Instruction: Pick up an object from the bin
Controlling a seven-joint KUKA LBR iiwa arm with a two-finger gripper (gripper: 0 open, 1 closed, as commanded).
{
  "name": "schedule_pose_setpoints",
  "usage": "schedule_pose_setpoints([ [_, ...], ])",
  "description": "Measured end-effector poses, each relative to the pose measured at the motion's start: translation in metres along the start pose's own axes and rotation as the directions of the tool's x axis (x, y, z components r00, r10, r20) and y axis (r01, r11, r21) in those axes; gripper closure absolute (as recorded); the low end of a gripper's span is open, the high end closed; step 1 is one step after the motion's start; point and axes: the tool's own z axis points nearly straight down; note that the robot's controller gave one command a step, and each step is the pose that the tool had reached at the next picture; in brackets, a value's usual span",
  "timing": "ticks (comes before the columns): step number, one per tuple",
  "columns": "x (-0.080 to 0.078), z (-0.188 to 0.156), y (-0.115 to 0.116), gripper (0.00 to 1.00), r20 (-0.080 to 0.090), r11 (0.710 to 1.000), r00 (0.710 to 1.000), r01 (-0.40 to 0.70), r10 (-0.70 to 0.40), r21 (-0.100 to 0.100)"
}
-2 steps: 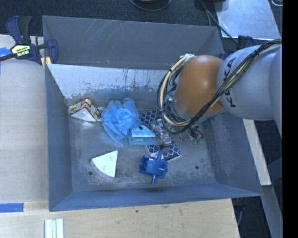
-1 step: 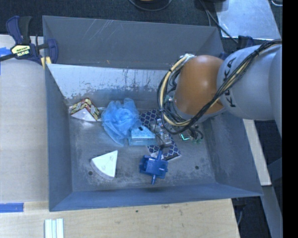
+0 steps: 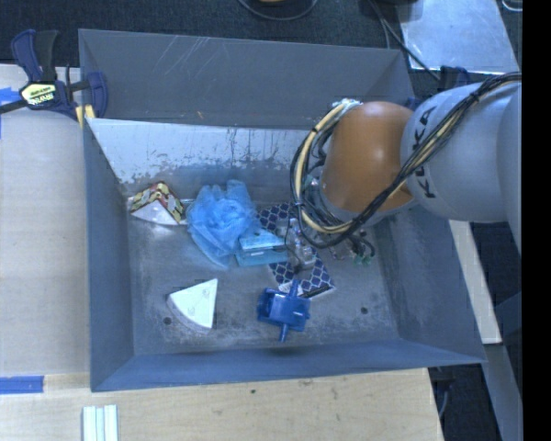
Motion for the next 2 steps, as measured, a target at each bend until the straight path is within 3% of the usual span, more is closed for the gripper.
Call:
schedule_pose_setpoints([
  [1, 0.0, 0.0, 0.0001, 1.0, 0.0, 1.0, 1.0, 0.001, -0.001, 0.0],
  [2, 0.0, 0.0, 0.0001, 0.0, 0.0, 1.0, 1.0, 0.001, -0.001, 0.0],
])
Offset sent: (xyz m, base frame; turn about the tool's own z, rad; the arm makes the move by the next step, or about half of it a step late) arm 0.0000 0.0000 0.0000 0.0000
